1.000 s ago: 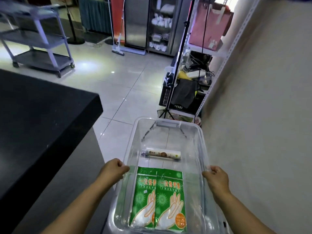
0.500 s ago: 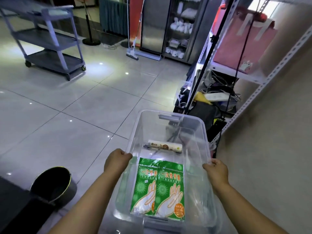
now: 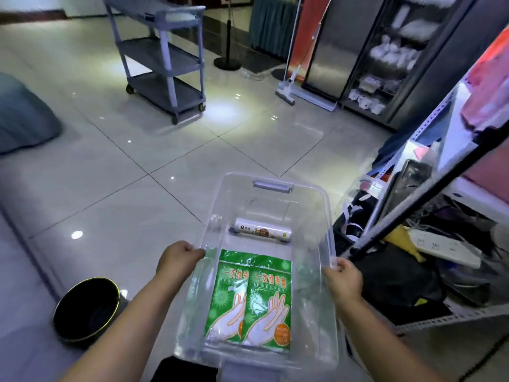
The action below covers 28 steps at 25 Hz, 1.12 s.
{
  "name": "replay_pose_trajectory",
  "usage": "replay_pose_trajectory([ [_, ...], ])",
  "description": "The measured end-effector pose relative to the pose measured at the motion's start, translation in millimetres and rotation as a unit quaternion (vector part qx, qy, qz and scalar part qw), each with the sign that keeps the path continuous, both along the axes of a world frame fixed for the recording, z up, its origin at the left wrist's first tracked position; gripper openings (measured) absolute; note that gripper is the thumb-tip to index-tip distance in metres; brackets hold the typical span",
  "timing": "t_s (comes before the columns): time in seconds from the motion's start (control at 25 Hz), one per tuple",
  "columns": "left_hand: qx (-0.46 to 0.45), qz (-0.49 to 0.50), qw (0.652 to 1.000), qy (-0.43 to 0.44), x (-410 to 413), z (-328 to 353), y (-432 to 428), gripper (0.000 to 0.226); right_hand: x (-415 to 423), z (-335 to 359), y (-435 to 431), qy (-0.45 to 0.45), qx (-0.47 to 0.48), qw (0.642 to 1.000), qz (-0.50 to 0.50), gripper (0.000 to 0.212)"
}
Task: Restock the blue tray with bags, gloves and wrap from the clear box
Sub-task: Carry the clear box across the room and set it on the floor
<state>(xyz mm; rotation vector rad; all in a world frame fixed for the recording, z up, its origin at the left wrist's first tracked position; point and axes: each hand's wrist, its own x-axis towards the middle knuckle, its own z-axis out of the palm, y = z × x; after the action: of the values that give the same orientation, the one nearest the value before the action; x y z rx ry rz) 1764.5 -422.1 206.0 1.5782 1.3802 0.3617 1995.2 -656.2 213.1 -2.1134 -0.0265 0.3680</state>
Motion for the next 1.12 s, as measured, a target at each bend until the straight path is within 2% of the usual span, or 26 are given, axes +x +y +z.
replay_pose_trajectory([
  [0.2, -0.011, 0.024, 0.999, -0.026, 66.7, -11.1, 118.9, 0.023, 82.6, -12.2, 128.3, -0.007, 0.000, 0.999, 0.041, 0.022],
  [0.32, -0.023, 0.004, 0.999, -0.047, 116.8, -11.3, 205.3, 0.024, 127.1, -17.3, 206.5, -0.019, 0.007, 1.000, 0.023, 0.026],
  [0.52, -0.009, -0.052, 0.998, -0.019, 207.6, 6.3, 341.6, 0.024, 196.6, -7.3, 319.8, -0.010, 0.011, 1.000, -0.027, 0.024],
  [0.76, 0.029, -0.113, 0.993, 0.011, 338.1, 9.8, 425.3, 0.026, 289.1, -14.1, 388.8, -0.013, 0.008, 0.995, -0.096, 0.027],
  [1.12, 0.032, -0.211, 0.976, 0.039, 616.0, 4.5, 506.8, 0.025, 524.0, -37.0, 444.8, 0.020, 0.010, 0.984, -0.176, 0.028],
])
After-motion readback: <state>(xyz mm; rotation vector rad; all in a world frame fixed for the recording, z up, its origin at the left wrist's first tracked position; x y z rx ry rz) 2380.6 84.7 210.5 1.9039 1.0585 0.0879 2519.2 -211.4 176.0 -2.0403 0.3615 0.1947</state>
